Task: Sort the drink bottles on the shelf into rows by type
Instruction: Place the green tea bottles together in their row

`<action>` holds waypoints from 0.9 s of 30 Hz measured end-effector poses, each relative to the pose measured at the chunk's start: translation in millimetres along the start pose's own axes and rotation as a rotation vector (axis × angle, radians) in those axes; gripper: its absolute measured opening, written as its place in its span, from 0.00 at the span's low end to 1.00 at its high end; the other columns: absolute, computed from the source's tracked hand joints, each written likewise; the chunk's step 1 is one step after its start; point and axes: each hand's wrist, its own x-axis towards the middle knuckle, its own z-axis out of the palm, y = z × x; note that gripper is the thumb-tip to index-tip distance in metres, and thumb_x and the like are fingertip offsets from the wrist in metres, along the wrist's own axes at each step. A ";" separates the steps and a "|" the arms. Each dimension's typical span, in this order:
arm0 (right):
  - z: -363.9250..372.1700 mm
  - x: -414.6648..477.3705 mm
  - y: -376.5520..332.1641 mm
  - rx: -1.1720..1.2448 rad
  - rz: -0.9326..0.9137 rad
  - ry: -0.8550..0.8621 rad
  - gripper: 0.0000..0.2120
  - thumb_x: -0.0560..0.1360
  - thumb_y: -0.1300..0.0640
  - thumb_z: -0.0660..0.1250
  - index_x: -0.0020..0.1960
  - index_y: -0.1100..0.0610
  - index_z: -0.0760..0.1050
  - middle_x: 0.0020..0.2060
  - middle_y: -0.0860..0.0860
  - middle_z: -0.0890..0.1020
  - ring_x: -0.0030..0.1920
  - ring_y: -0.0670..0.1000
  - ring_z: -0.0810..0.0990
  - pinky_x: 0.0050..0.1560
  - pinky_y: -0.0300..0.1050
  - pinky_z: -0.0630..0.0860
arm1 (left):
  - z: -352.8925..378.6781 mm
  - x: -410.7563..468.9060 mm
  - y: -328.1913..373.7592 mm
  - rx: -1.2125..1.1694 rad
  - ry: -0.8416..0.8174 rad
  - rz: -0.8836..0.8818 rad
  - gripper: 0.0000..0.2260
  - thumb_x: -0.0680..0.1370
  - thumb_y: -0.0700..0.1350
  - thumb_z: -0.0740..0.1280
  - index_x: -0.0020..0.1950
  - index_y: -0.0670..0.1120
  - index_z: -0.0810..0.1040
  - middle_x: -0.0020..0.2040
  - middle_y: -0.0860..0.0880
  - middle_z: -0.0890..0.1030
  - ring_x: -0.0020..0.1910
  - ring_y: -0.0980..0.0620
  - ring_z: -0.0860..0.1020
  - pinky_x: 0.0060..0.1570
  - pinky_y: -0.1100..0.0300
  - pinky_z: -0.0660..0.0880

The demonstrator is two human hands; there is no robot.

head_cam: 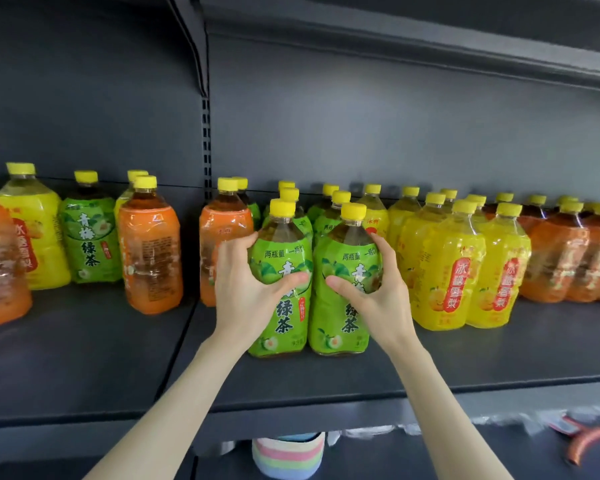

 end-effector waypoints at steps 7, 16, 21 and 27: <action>-8.9 14.1 17.2 -0.009 -0.010 -0.114 0.52 0.61 0.28 0.68 0.76 0.42 0.48 0.69 0.50 0.70 0.65 0.51 0.73 0.62 0.55 0.75 | 27.2 -10.0 -1.3 -0.092 -0.144 -0.093 0.43 0.68 0.58 0.73 0.75 0.53 0.53 0.70 0.55 0.61 0.69 0.61 0.60 0.67 0.61 0.59; -3.0 -4.7 46.5 0.195 0.169 -0.214 0.54 0.59 0.35 0.75 0.76 0.43 0.50 0.67 0.42 0.73 0.66 0.45 0.73 0.66 0.55 0.73 | 35.9 -17.8 -16.7 -0.305 -0.223 -0.337 0.42 0.68 0.49 0.76 0.75 0.55 0.54 0.60 0.64 0.72 0.57 0.70 0.71 0.51 0.72 0.68; 3.9 10.5 49.5 0.081 0.208 -0.206 0.53 0.59 0.38 0.78 0.76 0.51 0.54 0.68 0.49 0.69 0.64 0.44 0.67 0.66 0.46 0.69 | 40.4 -17.4 -20.4 -0.348 -0.228 -0.382 0.41 0.68 0.49 0.76 0.74 0.55 0.56 0.60 0.63 0.72 0.57 0.67 0.72 0.52 0.68 0.73; 4.4 14.3 56.0 0.251 0.249 -0.300 0.50 0.62 0.45 0.76 0.75 0.49 0.51 0.62 0.42 0.76 0.61 0.45 0.77 0.62 0.51 0.76 | 34.1 -13.8 -29.7 -0.424 -0.345 -0.484 0.42 0.61 0.51 0.77 0.71 0.57 0.63 0.60 0.59 0.77 0.59 0.59 0.76 0.55 0.59 0.74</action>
